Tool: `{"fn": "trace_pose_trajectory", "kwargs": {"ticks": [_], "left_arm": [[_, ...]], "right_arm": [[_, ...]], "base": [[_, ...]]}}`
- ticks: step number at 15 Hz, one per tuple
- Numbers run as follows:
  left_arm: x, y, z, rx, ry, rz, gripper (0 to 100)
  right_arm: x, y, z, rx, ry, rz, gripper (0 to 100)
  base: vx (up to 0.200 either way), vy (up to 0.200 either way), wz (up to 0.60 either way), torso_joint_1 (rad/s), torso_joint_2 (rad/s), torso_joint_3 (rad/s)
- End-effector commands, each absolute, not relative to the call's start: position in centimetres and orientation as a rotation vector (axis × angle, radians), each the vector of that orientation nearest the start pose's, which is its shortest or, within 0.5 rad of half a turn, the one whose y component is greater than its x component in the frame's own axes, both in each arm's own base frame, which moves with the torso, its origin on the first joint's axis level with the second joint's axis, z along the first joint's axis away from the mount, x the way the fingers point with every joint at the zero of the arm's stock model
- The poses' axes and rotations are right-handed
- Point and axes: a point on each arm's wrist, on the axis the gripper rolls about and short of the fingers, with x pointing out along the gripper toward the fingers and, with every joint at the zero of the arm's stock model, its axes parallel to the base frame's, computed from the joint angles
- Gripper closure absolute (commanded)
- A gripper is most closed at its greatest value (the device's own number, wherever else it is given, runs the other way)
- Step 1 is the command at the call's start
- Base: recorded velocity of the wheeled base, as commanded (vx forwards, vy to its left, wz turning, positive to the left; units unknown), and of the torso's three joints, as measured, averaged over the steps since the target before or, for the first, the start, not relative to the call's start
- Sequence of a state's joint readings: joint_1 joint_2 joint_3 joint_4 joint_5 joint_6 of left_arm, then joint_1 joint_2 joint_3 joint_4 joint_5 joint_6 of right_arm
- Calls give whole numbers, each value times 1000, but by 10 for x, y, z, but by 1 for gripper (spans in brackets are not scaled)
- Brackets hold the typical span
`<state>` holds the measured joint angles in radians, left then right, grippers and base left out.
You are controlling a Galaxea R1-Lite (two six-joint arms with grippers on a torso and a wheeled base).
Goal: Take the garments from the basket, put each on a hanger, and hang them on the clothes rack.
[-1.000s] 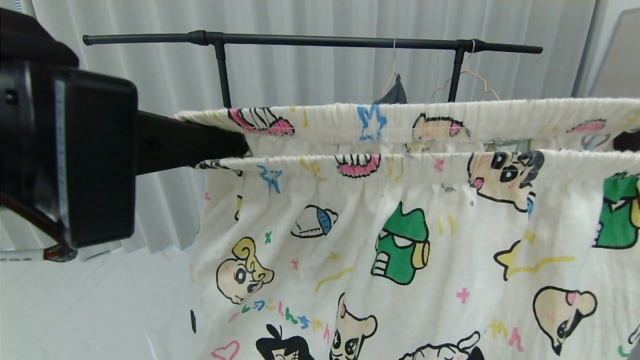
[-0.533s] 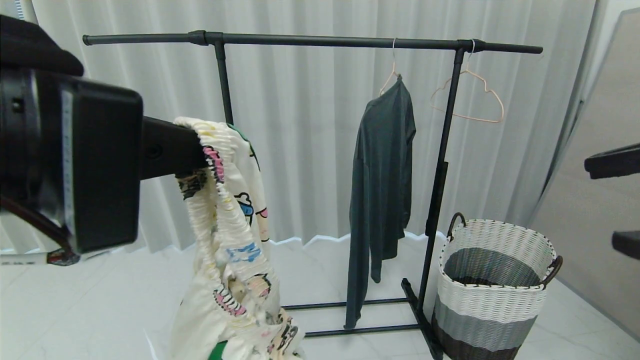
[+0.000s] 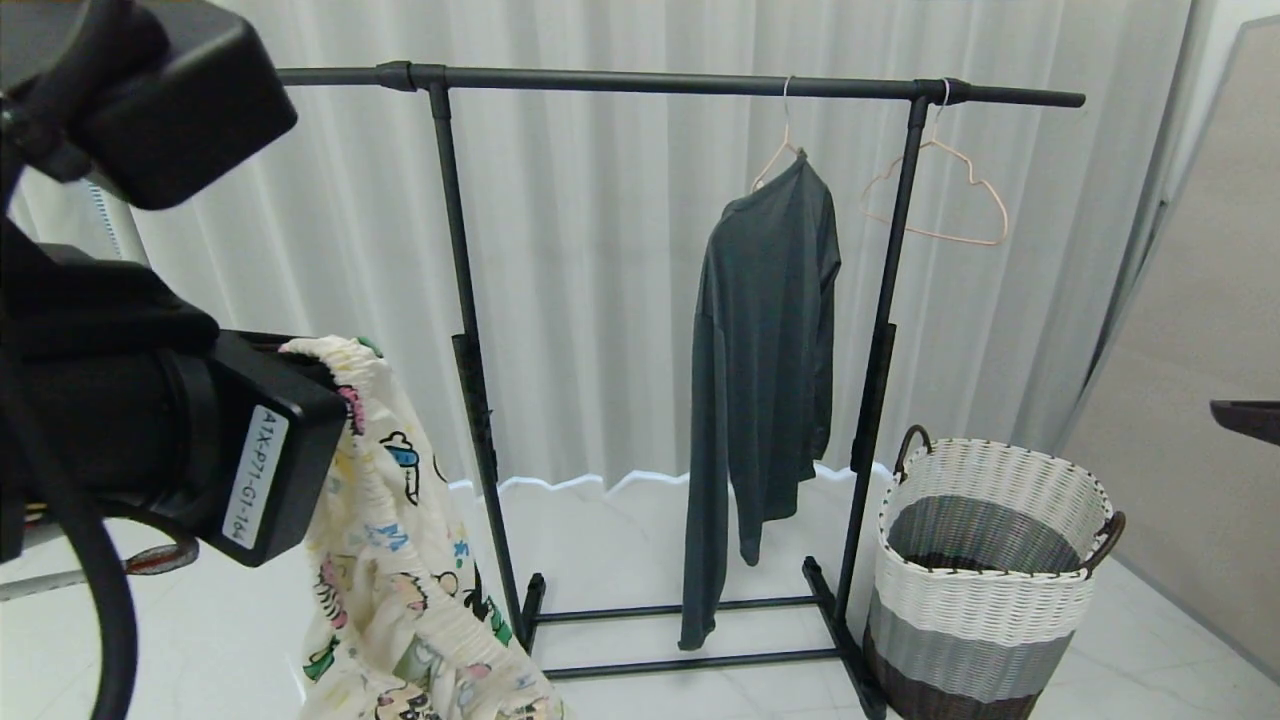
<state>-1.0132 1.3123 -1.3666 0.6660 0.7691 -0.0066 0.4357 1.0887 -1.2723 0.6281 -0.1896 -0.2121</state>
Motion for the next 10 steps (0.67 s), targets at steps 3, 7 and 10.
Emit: {"fn": "trace_pose_trajectory", "kwargs": {"ticks": [3,7,10], "left_arm": [[107,-97,315,464,408,-75,100],[86,-63,316,564,374,-53,100],[84,-53,317,521,383,-21,100]], "right_arm": [[106,9,294,-481,394,-19,0],[110,9,285,-474,339,-25,0],[112,10,287,-448,314,-23,0]], "base": [[0,0,0,0,0,0],[0,0,0,0,0,0],[0,0,0,71,-133,-42]]}}
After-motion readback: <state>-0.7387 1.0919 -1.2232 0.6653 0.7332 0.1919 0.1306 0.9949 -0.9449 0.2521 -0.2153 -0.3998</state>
